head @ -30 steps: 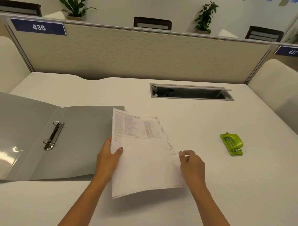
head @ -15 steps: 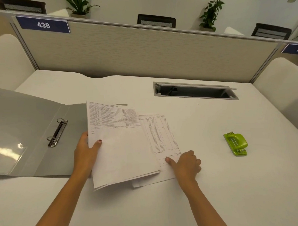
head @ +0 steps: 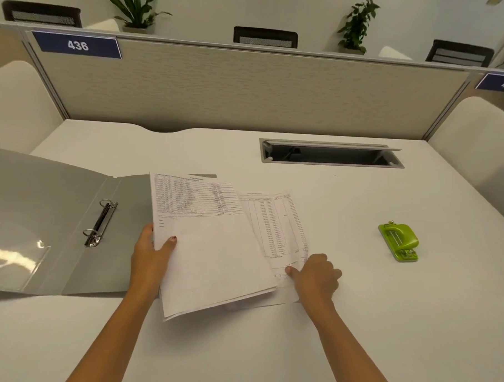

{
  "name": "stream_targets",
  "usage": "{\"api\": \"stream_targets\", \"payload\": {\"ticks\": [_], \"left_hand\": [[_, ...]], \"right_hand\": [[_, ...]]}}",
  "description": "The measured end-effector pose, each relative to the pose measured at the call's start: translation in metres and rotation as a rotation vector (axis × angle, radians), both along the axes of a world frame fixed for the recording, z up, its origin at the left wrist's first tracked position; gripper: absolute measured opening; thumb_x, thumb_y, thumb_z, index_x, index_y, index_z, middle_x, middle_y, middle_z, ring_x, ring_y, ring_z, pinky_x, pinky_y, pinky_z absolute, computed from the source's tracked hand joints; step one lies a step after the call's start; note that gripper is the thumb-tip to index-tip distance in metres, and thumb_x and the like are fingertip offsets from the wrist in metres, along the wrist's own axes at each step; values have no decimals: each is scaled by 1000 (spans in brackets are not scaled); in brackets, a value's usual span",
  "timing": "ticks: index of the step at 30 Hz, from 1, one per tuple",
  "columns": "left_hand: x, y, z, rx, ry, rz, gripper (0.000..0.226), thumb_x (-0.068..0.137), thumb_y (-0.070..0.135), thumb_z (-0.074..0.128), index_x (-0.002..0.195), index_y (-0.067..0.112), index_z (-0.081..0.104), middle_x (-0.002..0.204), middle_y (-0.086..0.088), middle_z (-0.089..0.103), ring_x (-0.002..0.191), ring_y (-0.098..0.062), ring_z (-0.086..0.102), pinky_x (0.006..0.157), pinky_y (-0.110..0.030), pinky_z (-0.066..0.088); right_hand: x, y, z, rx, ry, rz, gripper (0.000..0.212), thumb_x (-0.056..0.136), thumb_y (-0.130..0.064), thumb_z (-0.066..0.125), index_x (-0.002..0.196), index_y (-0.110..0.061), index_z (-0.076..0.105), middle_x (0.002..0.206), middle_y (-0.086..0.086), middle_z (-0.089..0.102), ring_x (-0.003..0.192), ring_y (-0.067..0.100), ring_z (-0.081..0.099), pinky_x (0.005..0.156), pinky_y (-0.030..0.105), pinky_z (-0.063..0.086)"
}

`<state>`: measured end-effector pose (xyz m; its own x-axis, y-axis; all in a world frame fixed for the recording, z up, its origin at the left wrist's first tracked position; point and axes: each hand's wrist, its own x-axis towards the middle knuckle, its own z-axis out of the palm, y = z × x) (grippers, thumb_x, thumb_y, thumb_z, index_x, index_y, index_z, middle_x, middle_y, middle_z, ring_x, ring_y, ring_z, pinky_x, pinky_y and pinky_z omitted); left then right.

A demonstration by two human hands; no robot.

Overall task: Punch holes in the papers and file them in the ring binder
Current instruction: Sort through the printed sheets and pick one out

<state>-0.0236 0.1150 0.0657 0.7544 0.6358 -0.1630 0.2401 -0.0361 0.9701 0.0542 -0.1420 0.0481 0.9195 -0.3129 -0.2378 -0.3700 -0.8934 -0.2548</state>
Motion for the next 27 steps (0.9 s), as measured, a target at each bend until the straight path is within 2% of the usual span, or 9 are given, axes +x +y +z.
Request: {"api": "stream_targets", "payload": {"ticks": [4, 8, 11, 15, 18, 20, 21, 24, 27], "left_hand": [[-1, 2, 1, -27, -6, 16, 31, 92, 12, 58, 120, 25, 51, 119, -2, 62, 103, -28, 63, 88, -52, 52], [-3, 2, 2, -52, -18, 12, 30, 92, 11, 58, 117, 28, 51, 116, 0, 63, 103, -27, 63, 89, -52, 52], [-4, 0, 3, -86, -34, 1, 32, 93, 11, 58, 120, 26, 50, 116, 1, 62, 103, -26, 63, 86, -48, 53], [-3, -4, 5, -145, -66, -22, 31, 93, 9, 57, 121, 23, 51, 113, 2, 63, 103, -25, 64, 82, -42, 54], [1, -8, 7, -185, -83, -44, 33, 92, 11, 59, 123, 19, 53, 117, -1, 65, 103, -26, 65, 86, -49, 54], [4, -12, 9, -201, -105, -55, 33, 92, 14, 61, 123, 20, 54, 118, -1, 67, 102, -26, 66, 88, -53, 52], [6, -15, 11, -199, -121, -60, 32, 91, 16, 61, 122, 21, 55, 117, -1, 67, 103, -26, 66, 89, -54, 52], [14, -28, 18, -175, -184, -66, 29, 92, 20, 60, 120, 24, 54, 117, 3, 67, 104, -22, 66, 90, -50, 52], [22, -39, 26, -188, -240, -66, 27, 93, 21, 60, 120, 23, 55, 117, 4, 67, 104, -19, 66, 92, -47, 52]], "right_hand": [[0, 1, -2, 65, -8, 25, 40, 85, -39, 67, 112, -11, 58, 118, 11, 55, 113, 29, 48, 87, 33, 44], [-2, -8, 0, 324, -141, -54, 39, 80, -13, 71, 110, -2, 49, 107, 16, 64, 94, 33, 62, 68, 30, 45], [-2, -19, 6, 388, -196, -137, 48, 80, -14, 72, 117, -5, 45, 108, 17, 66, 90, 35, 65, 64, 29, 45], [-1, -33, 18, 502, -411, -65, 22, 87, -17, 67, 107, -8, 66, 103, 9, 71, 78, 22, 57, 59, 20, 44], [-4, -39, 31, 582, -577, -64, 15, 90, -15, 64, 103, -9, 70, 90, 5, 70, 76, 20, 58, 62, 16, 49], [-7, -40, 40, 650, -614, -62, 16, 90, -16, 65, 104, -11, 71, 91, 1, 70, 78, 18, 60, 60, 3, 43], [-7, -40, 44, 690, -613, -68, 17, 90, -18, 65, 105, -13, 71, 93, -1, 70, 81, 18, 61, 63, 2, 43], [-7, -40, 50, 896, -554, -85, 18, 87, -22, 68, 105, -18, 71, 98, -3, 73, 91, 19, 66, 82, 27, 54], [-11, -35, 55, 1201, -441, -82, 18, 90, -22, 65, 105, -15, 73, 98, 1, 75, 91, 16, 70, 80, 31, 55]]}}
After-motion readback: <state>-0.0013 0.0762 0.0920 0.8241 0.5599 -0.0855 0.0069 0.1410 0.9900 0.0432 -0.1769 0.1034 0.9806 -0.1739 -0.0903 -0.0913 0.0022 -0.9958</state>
